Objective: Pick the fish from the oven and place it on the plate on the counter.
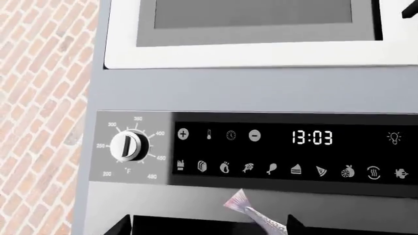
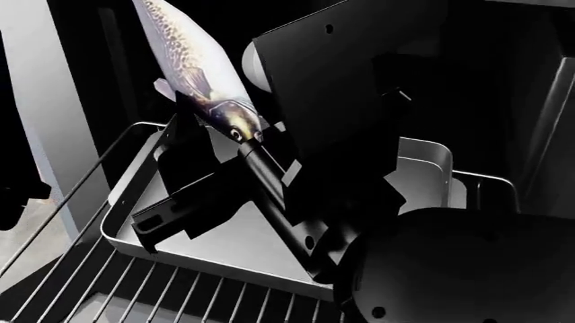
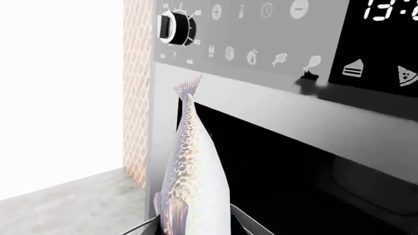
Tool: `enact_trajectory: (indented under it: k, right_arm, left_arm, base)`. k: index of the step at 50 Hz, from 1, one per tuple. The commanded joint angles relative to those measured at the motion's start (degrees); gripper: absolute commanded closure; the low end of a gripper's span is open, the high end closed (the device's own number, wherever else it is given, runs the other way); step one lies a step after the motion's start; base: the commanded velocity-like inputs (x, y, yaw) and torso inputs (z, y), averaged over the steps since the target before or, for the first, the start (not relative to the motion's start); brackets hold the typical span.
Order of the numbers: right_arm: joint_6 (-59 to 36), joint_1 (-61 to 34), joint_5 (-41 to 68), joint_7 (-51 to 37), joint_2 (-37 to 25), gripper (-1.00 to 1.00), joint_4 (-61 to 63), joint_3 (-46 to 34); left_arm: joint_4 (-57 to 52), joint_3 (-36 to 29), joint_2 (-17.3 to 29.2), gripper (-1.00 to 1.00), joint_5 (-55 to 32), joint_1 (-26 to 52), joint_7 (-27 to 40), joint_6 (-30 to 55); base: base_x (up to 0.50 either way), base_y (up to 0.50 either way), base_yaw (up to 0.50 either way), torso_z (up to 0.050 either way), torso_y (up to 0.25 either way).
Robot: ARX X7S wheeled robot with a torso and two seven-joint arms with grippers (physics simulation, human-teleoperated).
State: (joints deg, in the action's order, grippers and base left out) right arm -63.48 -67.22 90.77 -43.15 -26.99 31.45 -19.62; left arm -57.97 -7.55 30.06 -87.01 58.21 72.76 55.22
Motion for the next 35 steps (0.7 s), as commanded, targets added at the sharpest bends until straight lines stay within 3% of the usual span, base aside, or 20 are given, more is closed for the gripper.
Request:
enact_trajectory:
  k: [1, 23, 35]
  right_arm:
    - [0.18, -0.16, -0.41, 0.19, -0.07, 1.0, 0.14, -0.12]
    - [0.79, -0.55, -0.25, 0.26, -0.34, 1.0, 0.27, -0.53]
    - [1.56, -0.8, -1.24, 0.51, -0.38, 1.0, 0.18, -0.44]
  left_arm:
    - [-0.21, -0.2, 0.22, -1.0, 0.33, -0.28, -0.09, -0.34]
    - [-0.4, -0.37, 0.63, -1.0, 0.64, -0.03, 0.5, -1.21]
    - [-0.47, -1.22, 0.7, -1.0, 1.02, -0.01, 1.02, -1.07]
  base:
    - [0.0, 0.0, 0.0, -0.037, 0.25]
    - [0.0, 0.0, 0.0, -0.033, 0.248]
    - [0.0, 0.0, 0.0, 0.0, 0.0]
